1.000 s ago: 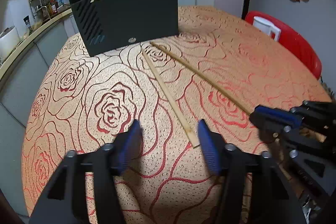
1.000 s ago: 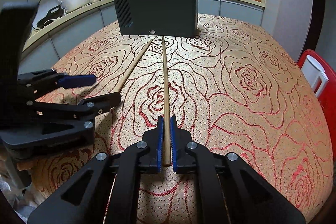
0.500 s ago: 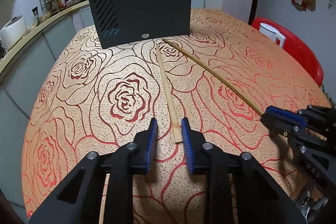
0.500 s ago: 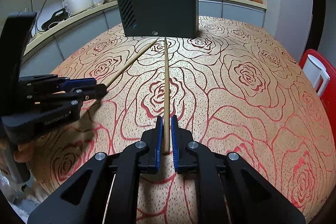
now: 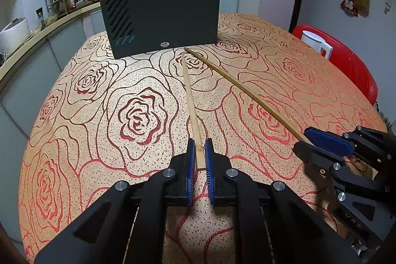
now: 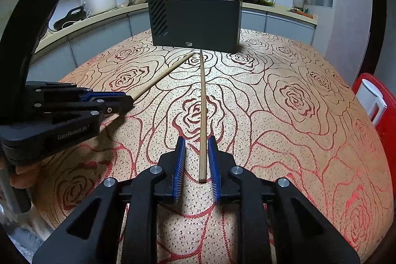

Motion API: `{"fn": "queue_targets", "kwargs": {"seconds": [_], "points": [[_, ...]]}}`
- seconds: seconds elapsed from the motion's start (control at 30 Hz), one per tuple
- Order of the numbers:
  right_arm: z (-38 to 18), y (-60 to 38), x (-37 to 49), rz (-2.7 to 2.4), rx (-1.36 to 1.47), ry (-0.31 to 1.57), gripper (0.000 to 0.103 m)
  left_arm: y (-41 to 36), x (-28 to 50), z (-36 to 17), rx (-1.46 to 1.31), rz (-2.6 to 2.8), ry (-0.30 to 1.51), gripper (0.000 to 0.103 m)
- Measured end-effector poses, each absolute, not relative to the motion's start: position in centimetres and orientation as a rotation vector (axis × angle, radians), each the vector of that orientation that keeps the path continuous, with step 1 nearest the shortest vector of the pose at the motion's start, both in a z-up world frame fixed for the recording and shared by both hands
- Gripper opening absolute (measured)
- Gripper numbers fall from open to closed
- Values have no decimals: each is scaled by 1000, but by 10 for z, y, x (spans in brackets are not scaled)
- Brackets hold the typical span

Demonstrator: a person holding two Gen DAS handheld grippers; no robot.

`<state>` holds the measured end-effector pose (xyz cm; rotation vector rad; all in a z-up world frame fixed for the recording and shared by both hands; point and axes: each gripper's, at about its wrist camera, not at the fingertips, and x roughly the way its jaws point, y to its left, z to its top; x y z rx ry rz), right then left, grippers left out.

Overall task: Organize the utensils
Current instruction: 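Close the right gripper on a light wooden chopstick while the left gripper grasps the other, then lift both held wooden chopsticks off the table toward the holder, then carry both held chopsticks up above the green holder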

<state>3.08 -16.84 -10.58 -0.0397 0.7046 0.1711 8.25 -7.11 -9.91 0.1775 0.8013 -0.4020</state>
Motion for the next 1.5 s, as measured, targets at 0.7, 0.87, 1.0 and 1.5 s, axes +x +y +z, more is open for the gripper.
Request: {"fn": "queue_targets", "kwargs": {"seconds": [0.7,0.87,1.0,1.5], "points": [[-96,-184,34,142,13,732,7,-62,79,-91,193,-374,781,7],[-72,-194,29,142,35,673,7,-51,74,-66,184,-362,727,7],[-53,-203,26,144,57,633,7,-37,71,-41,179,-348,684,7],[4,-225,26,145,101,495,7,-12,65,20,149,-338,592,7]]}}
